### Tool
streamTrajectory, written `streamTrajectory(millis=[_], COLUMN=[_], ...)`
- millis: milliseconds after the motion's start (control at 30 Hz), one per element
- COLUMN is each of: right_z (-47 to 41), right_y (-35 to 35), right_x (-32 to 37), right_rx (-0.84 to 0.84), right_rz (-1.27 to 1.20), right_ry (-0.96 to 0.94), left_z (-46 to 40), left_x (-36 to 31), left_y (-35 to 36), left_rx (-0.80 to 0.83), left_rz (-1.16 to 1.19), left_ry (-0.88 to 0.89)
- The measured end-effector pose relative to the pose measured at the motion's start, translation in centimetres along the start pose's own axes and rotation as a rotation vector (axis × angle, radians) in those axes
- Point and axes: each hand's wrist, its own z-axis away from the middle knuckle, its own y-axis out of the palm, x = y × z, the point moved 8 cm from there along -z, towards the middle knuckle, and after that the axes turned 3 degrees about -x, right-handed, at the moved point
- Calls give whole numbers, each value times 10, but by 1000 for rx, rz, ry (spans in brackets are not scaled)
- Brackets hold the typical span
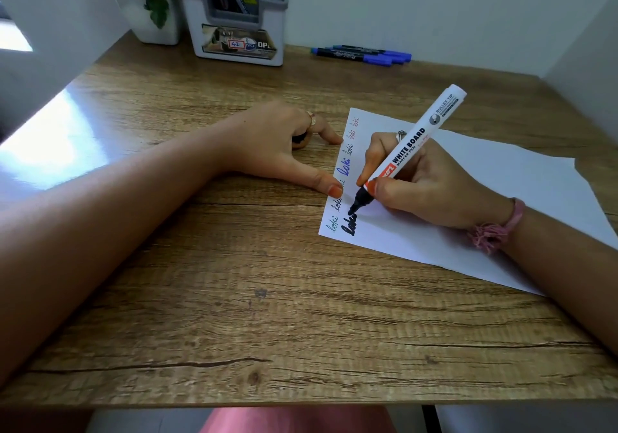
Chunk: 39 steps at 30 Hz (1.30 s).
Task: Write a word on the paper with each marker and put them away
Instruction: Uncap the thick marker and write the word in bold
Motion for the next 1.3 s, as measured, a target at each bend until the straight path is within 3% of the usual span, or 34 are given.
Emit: streamTrajectory(millis=[233, 367, 500, 700, 1000, 1300], right_z=[-1, -6, -5, -4, 1, 2], right_y=[-9, -28, -35, -38, -55, -58], right_x=[1, 17, 26, 16, 19, 15], right_rx=[-76, -186, -181, -272, -485, -503], right_rz=[-102, -311, -217, -64, -142, -118], right_ry=[5, -72, -112, -50, -94, -119], left_z=[0, 2, 8, 10, 4, 6], left_x=[-2, 5, 2, 6, 6, 4], left_y=[0, -7, -16, -16, -14, -20], left_rx=[-10, -145, -273, -262, -239, -311], left_rz=[100, 155, 285, 400, 371, 469], left_ry=[16, -5, 74, 14, 21, 56])
